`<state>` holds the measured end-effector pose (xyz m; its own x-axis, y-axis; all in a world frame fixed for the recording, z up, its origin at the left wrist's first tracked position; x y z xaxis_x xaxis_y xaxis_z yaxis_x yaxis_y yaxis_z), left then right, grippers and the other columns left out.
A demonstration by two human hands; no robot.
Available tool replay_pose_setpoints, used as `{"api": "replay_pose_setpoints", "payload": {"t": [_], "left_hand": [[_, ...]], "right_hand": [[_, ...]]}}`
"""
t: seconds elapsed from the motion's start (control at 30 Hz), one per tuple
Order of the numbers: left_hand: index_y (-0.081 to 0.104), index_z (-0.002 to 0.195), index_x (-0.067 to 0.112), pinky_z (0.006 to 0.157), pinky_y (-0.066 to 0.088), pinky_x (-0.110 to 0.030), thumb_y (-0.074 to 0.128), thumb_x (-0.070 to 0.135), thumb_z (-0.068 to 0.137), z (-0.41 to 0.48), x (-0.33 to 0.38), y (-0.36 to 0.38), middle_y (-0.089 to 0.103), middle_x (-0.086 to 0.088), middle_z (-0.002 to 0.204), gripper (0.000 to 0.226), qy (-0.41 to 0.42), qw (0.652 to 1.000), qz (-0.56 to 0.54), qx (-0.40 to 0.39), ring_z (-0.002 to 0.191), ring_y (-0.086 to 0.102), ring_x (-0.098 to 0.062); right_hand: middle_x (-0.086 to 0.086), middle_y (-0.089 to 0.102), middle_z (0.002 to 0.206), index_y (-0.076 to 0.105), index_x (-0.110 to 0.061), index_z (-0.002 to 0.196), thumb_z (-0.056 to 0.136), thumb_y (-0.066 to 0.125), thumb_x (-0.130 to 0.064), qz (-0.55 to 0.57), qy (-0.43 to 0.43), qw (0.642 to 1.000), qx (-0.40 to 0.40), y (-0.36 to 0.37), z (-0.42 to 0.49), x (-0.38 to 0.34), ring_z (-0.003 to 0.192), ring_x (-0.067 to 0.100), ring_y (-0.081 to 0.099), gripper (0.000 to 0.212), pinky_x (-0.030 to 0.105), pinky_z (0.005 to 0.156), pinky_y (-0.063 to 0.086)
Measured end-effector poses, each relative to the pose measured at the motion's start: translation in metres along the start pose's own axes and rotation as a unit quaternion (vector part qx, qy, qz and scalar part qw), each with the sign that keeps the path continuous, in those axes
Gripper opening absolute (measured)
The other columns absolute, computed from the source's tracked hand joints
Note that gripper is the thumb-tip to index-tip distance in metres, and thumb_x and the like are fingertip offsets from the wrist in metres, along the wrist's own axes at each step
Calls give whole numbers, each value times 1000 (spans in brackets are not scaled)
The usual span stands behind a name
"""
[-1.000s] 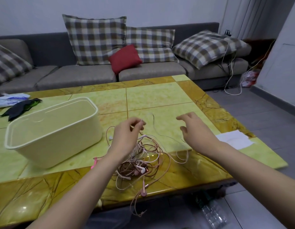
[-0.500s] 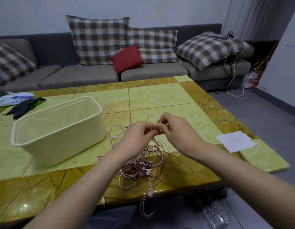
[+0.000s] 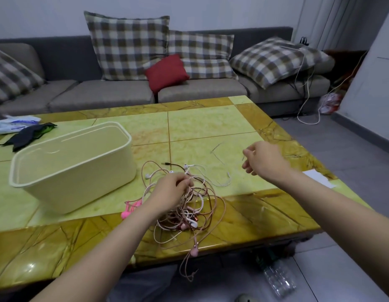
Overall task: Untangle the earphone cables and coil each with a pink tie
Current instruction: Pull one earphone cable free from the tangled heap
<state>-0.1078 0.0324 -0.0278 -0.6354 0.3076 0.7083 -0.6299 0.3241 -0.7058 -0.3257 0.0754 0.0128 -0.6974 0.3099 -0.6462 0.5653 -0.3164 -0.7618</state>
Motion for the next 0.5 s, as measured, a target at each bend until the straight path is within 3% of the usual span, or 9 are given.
{"api": "replay_pose_setpoints", "payload": {"t": [0.1,0.2,0.27,0.37,0.43,0.5], "left_hand": [[67,87,19,54,38,-21,47,19,97,4,23,-15,67,-7,80,22,39,998,-14,53,61,53,-18],[69,92,20,65,41,-30,48,23,96,7,44,-23,65,-4,87,21,69,994,4,85,77,58,-25],[68,95,21,67,34,-28,49,25,96,9,57,-25,54,1,85,20,88,990,37,99,77,50,-16],[67,95,22,57,27,-17,50,22,96,10,75,-26,47,8,73,17,126,986,35,105,65,42,-3],[68,91,18,53,30,-14,50,19,96,9,81,-31,49,11,65,18,137,984,18,109,59,43,-3],[67,88,17,50,31,-14,50,20,96,7,79,-34,46,11,58,19,134,985,6,105,55,41,-5]], "right_hand": [[21,66,99,41,3,118,96,51,-22,-63,14,998,-12,14,-7,6,88,36,65,34,46,76,54],[13,64,111,40,-8,135,96,50,-17,-54,-102,993,4,14,-21,-38,102,29,60,41,33,82,45],[4,60,118,45,-14,134,96,49,-17,-38,-179,983,2,17,-34,-69,99,20,59,39,29,84,42],[4,55,124,49,-14,130,98,46,-17,-10,-225,974,-40,31,-44,-92,98,21,60,33,34,85,48],[6,59,114,55,-13,118,98,45,-18,15,-224,973,-46,33,-44,-94,91,21,62,23,38,78,53],[4,63,93,59,-10,102,98,46,-21,58,-194,978,-52,30,-39,-86,73,16,64,17,32,64,56]]}}
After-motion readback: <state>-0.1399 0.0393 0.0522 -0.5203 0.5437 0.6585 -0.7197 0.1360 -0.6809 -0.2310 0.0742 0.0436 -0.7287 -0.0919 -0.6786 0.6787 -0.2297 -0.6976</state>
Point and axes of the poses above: each hand's wrist, its own z-axis towards the middle knuckle, its own y-axis out of the palm, x = y × z, the point moved 10 cm from there along z, towards the middle knuckle
